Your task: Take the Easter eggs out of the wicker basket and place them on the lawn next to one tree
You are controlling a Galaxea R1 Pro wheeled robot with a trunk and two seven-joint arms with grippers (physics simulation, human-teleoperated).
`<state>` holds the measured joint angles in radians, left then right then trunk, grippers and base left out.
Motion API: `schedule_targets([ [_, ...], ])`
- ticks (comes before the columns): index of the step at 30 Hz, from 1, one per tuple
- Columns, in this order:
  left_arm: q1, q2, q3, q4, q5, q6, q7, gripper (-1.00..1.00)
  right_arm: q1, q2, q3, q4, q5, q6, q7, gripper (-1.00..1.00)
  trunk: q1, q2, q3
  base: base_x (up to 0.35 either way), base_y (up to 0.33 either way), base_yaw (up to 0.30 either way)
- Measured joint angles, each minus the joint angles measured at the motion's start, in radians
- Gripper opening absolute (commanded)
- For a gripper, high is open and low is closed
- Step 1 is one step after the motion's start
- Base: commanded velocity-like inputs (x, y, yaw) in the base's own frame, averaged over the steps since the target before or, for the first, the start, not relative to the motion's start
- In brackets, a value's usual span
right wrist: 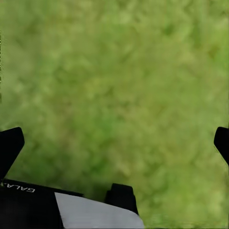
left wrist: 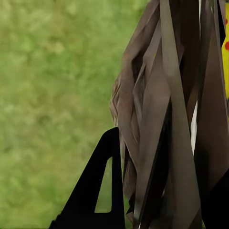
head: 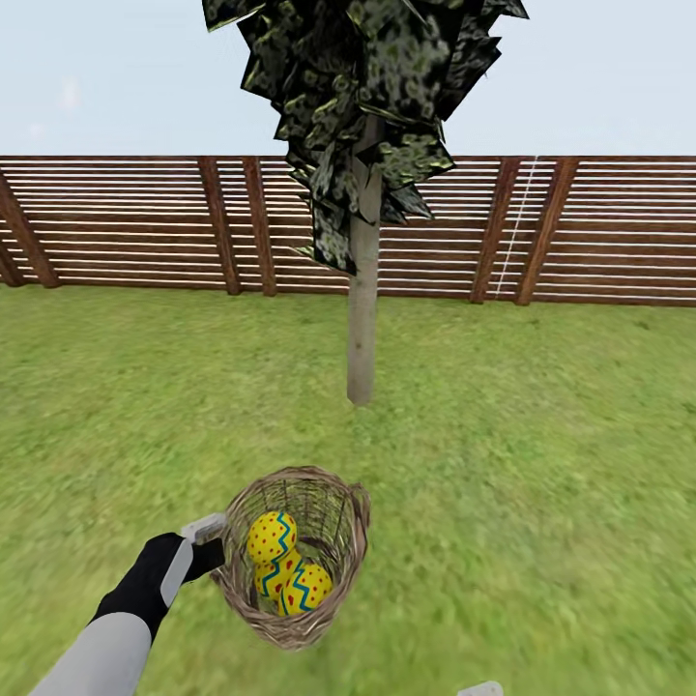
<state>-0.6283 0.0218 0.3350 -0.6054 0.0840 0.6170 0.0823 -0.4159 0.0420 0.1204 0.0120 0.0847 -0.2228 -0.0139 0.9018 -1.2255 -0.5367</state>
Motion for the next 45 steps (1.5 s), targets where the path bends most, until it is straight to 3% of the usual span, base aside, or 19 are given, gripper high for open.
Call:
schedule_targets([
  [6, 0.000, 0.000, 0.000, 0.001, 0.000, 0.000, 0.000, -1.00, 0.097, -0.005, -0.001, 0.014, 0.002, 0.012, 0.008, 1.00, 0.000, 0.000, 0.000, 0.327, 0.000, 0.000],
  [41, 0.000, -0.002, 0.000, 0.001, -0.001, 0.000, 0.000, -1.00, 0.100, -0.004, -0.002, 0.030, 0.008, 0.008, 0.008, 1.00, 0.000, 0.000, 0.000, 0.327, 0.000, 0.000],
  [45, 0.000, -0.002, 0.000, 0.001, 0.000, 0.000, 0.000, -1.00, 0.098, -0.011, -0.005, -0.019, -0.005, 0.012, 0.002, 1.00, 0.000, 0.000, 0.000, 0.327, 0.000, 0.004],
])
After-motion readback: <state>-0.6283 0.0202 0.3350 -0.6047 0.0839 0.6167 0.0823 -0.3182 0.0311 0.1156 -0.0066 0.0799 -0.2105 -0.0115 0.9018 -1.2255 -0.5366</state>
